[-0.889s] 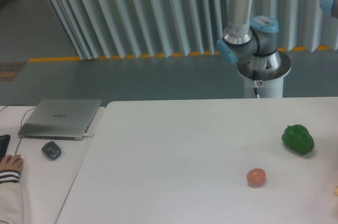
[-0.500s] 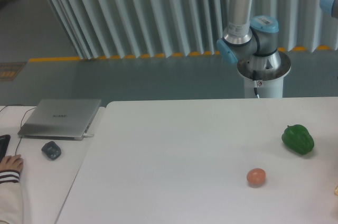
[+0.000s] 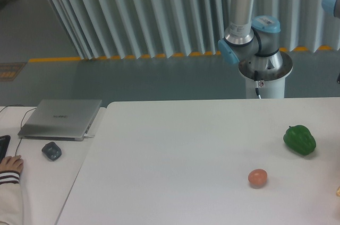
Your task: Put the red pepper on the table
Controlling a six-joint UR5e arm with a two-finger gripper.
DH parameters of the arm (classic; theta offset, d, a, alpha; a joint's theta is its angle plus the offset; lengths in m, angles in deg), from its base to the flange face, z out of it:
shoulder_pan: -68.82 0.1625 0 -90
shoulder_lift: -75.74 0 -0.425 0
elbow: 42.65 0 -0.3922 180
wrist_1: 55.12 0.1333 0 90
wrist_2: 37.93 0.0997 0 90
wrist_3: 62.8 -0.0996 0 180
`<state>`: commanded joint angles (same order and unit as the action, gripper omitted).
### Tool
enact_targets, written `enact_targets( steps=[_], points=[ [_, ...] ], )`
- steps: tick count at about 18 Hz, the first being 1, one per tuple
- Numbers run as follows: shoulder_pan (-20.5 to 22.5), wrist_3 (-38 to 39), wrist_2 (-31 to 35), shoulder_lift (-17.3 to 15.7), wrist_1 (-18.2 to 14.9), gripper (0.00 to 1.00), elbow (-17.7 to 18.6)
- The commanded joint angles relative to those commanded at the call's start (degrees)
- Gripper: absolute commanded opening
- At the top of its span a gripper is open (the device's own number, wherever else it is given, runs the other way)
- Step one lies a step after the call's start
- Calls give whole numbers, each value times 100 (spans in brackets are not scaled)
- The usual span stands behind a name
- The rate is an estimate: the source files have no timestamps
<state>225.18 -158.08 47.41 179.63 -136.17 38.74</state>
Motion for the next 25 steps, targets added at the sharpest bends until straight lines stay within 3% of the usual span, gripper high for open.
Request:
enact_targets(
  steps=[1, 4, 19, 25],
  points=[
    [9, 26, 0, 18, 97, 100, 78],
    [9, 36, 0, -8, 817, 100, 299],
    [228, 431, 79, 27, 880, 100, 378],
    [615, 177, 79, 44, 880, 100, 229]
  ],
)
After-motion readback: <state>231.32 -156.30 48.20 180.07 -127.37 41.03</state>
